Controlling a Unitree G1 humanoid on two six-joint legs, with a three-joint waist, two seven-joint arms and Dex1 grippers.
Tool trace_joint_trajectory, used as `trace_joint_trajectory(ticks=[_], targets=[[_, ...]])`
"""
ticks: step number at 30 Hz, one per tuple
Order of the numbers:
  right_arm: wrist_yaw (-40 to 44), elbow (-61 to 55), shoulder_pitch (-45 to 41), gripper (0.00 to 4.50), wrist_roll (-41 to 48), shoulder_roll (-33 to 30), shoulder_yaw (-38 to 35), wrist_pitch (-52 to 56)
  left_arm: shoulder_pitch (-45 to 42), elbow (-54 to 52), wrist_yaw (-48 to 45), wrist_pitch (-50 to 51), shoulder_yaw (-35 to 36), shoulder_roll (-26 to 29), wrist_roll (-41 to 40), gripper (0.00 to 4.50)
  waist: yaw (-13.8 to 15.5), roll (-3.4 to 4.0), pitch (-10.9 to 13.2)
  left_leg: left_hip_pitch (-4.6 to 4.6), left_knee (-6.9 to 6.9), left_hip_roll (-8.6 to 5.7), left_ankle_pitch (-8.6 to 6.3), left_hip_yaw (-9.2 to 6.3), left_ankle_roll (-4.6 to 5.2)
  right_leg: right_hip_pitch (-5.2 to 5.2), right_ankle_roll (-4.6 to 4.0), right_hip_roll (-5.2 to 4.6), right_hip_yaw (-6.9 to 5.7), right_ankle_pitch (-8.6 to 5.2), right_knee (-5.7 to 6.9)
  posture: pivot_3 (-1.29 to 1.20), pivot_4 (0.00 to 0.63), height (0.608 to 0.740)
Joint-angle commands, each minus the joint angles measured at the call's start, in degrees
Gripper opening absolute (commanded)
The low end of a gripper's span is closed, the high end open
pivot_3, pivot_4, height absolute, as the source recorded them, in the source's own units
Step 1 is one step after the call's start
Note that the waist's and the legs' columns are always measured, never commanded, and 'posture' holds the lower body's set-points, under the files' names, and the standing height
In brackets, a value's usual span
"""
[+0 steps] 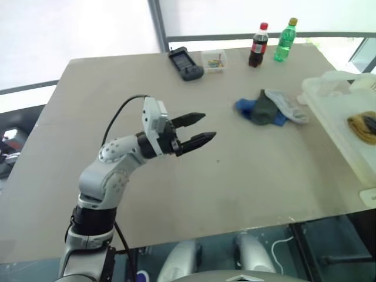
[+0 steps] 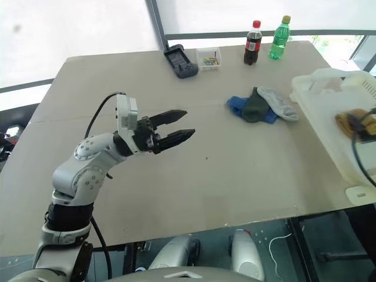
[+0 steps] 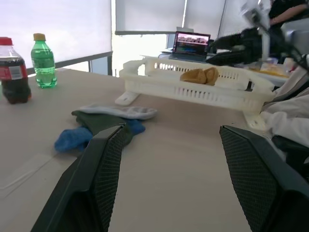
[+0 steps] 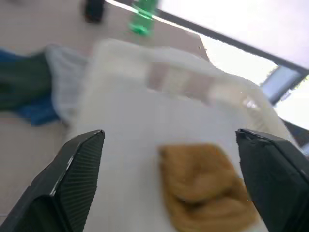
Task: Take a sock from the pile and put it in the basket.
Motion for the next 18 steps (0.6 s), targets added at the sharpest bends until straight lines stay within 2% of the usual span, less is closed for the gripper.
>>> trace_joint_trajectory(ticks=[1,3,6,11,18], targets=[[3.77,-9.46,2.59,4.44,1.77,2.31,7.07,-4.40,2.86,-3.00,-0.39,-2.55,2.78,1.79,0.38,3.38,0.10,-0.05,0.02,0.03,0.00,0.04,0.00,-0.04,-0.01,0.06,0.00,0.01,-0.06,0.00,0.01,0.00,0.150,0.740],[5.51,-11.10,4.47,4.44,-0.31,2.60,12.28,-6.81,6.34,-3.55,-1.95,-2.63,4.36,4.06,-0.10,3.38,0.20,-0.05,0.03,0.03,-0.01,0.02,0.00,-0.04,-0.01,0.05,0.00,-0.01,-0.09,0.00,0.01,0.00,0.150,0.740],[8.67,-12.22,7.22,4.44,1.25,2.92,14.19,-7.93,12.05,-4.90,-3.26,-2.44,8.67,6.69,-2.47,3.38,0.44,-0.05,0.06,-0.02,0.00,-0.09,0.00,-0.01,-0.01,0.00,-0.01,-0.02,-0.04,0.00,-0.03,0.00,0.150,0.740],[14.61,-10.47,15.68,4.44,-0.06,0.84,8.87,-11.39,22.60,-7.90,-6.94,-2.78,17.28,12.91,-3.53,3.38,1.45,-0.06,0.07,-0.13,-0.03,-0.06,-0.04,-0.07,0.02,-0.03,-0.02,-0.10,-0.11,-0.01,-0.21,0.00,0.150,0.740],[20.39,-6.43,22.24,4.44,-0.20,-0.52,1.31,-15.25,30.16,-9.28,-9.22,-1.34,25.47,17.83,-5.33,3.38,1.66,-0.05,0.08,-0.04,-0.07,-0.02,-0.18,-0.06,0.21,0.09,-0.02,-0.11,-0.15,-0.01,-0.25,0.00,0.150,0.740]])
